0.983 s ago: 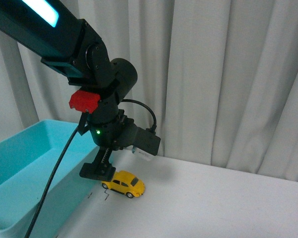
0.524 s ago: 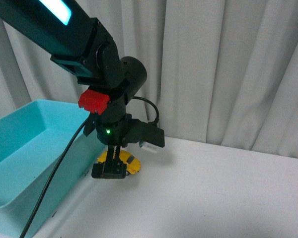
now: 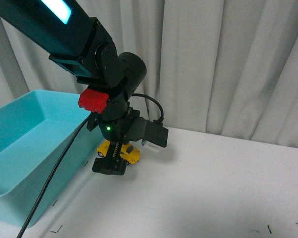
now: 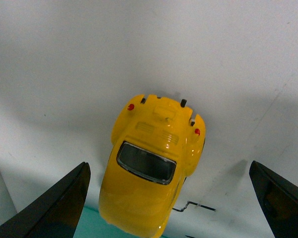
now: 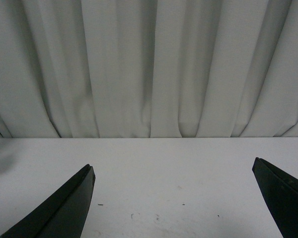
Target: Wind up and store yellow beetle toy
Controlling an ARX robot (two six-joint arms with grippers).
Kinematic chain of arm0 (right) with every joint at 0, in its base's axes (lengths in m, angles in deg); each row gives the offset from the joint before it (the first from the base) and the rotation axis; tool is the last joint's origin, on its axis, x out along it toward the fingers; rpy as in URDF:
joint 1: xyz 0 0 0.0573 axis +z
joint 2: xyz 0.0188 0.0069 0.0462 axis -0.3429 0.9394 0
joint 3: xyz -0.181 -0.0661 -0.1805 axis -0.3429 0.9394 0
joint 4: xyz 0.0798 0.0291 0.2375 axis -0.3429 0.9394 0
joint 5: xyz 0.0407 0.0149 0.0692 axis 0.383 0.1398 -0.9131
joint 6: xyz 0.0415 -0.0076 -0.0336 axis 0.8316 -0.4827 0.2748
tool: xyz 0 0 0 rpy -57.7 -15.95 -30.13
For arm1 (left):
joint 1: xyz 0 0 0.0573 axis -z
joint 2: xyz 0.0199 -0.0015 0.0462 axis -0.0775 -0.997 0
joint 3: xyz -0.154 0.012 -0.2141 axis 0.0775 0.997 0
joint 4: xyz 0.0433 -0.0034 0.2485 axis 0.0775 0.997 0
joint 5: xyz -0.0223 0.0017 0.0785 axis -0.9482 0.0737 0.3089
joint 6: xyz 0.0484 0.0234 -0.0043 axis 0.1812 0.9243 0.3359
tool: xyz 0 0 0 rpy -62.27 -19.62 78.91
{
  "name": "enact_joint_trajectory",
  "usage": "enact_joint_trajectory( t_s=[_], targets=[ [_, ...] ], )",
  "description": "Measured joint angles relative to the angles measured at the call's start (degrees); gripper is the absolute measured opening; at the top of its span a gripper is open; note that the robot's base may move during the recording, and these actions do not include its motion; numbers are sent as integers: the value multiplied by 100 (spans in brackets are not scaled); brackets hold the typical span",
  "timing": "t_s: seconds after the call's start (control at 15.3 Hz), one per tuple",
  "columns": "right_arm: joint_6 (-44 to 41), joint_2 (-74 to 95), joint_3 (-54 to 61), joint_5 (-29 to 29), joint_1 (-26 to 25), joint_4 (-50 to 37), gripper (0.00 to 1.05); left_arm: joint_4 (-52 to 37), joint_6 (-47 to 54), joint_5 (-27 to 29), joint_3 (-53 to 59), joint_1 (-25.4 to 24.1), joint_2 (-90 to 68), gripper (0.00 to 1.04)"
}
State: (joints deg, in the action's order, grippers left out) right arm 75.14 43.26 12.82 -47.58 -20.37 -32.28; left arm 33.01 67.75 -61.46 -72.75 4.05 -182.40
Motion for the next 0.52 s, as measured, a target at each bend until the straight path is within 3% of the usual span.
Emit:
enact_joint_trajectory(
  t_s=[0.07, 0.2, 0.33, 0.52],
  targets=[
    [0, 0, 0, 0, 0, 0, 98, -4, 118, -42, 2, 0, -7, 94],
    [0, 0, 0, 0, 0, 0, 98, -61, 348, -85, 15, 0, -7, 68],
    [0, 0, 0, 0, 0, 0, 98, -66, 428, -105, 17, 0, -7, 49],
    [0, 0, 0, 0, 0, 0, 98, -33, 660, -114, 17, 59, -4, 41]
  ],
)
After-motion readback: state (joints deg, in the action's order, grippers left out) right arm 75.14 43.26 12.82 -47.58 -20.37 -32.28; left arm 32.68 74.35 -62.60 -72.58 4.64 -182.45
